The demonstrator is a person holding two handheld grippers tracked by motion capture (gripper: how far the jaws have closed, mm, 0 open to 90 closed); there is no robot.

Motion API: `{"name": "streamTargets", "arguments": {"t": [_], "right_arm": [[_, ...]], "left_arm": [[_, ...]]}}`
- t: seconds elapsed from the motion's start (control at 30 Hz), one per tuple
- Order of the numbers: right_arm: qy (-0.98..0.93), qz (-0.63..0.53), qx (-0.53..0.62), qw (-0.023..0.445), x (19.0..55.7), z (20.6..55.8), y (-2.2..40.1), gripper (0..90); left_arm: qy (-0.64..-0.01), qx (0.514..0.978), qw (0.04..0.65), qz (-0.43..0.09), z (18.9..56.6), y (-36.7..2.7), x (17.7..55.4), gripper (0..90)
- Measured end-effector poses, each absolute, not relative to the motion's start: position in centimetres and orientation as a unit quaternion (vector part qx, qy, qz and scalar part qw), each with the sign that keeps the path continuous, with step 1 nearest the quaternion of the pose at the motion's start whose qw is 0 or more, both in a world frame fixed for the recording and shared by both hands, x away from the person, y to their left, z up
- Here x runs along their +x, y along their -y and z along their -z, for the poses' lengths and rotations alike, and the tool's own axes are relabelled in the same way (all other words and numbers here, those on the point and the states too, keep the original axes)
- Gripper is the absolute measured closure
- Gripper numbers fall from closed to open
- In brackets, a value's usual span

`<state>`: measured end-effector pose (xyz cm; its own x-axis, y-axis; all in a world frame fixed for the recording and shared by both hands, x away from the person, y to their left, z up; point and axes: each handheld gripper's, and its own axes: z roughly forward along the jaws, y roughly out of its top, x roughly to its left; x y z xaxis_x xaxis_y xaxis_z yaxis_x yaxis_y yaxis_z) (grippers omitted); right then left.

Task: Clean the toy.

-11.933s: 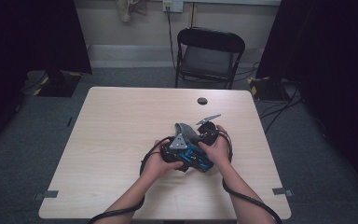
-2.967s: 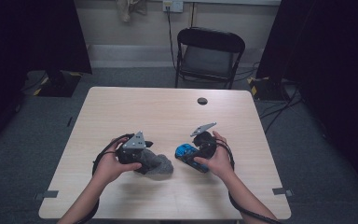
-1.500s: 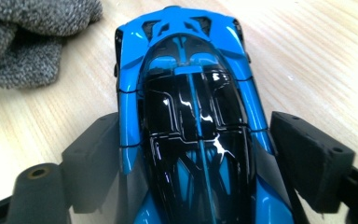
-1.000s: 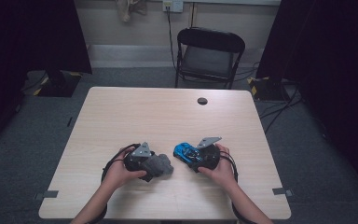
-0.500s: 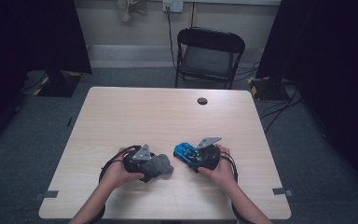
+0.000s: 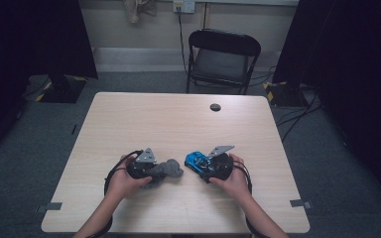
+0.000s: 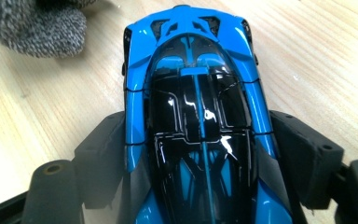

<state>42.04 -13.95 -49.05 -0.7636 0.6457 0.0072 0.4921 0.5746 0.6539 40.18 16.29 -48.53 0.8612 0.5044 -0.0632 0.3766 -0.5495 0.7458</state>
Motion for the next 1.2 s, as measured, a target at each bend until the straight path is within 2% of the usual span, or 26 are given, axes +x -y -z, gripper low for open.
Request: {"name": "streamTargets", "arguments": {"t": [0.03,0.13,0.23,0.4,0.5,0.63,0.7,0.8,0.87,1.0,1.2], "right_arm": [[-0.881,-0.328,0.321,0.116,42.0,49.0,13.9,23.5],[-0.879,-0.332,0.321,0.118,42.0,49.1,13.9,22.4],[-0.879,-0.333,0.320,0.117,42.0,49.2,13.9,22.1],[-0.876,-0.339,0.320,0.121,41.9,49.3,14.1,23.6],[-0.877,-0.339,0.320,0.119,41.9,49.2,14.2,25.0],[-0.880,-0.330,0.321,0.116,42.0,49.0,14.0,25.6],[-0.882,-0.327,0.320,0.116,42.0,49.0,14.0,25.8],[-0.880,-0.329,0.321,0.117,41.9,49.0,14.0,25.8],[-0.879,-0.330,0.322,0.118,41.9,49.0,14.0,25.7],[-0.881,-0.331,0.317,0.115,42.0,49.0,13.9,25.2],[-0.885,-0.331,0.308,0.110,42.6,49.1,13.3,18.9]], "left_arm": [[-0.249,0.875,0.407,-0.083,48.6,-16.3,40.2,57.2],[-0.254,0.872,0.411,-0.077,48.6,-16.3,40.2,38.1],[-0.250,0.875,0.407,-0.077,48.4,-16.3,40.0,31.6],[-0.243,0.880,0.401,-0.074,47.7,-16.7,39.7,27.0],[-0.229,0.887,0.395,-0.073,47.4,-16.9,39.4,27.0],[-0.225,0.890,0.391,-0.071,47.4,-17.2,39.2,32.7],[-0.229,0.889,0.389,-0.073,47.6,-17.2,39.1,38.5],[-0.232,0.889,0.387,-0.076,47.7,-17.1,39.2,54.3],[-0.245,0.886,0.385,-0.081,47.6,-17.1,39.2,61.5],[-0.255,0.881,0.390,-0.080,47.7,-17.1,39.5,62.5],[-0.252,0.879,0.395,-0.083,47.9,-17.1,39.7,58.9]]}}
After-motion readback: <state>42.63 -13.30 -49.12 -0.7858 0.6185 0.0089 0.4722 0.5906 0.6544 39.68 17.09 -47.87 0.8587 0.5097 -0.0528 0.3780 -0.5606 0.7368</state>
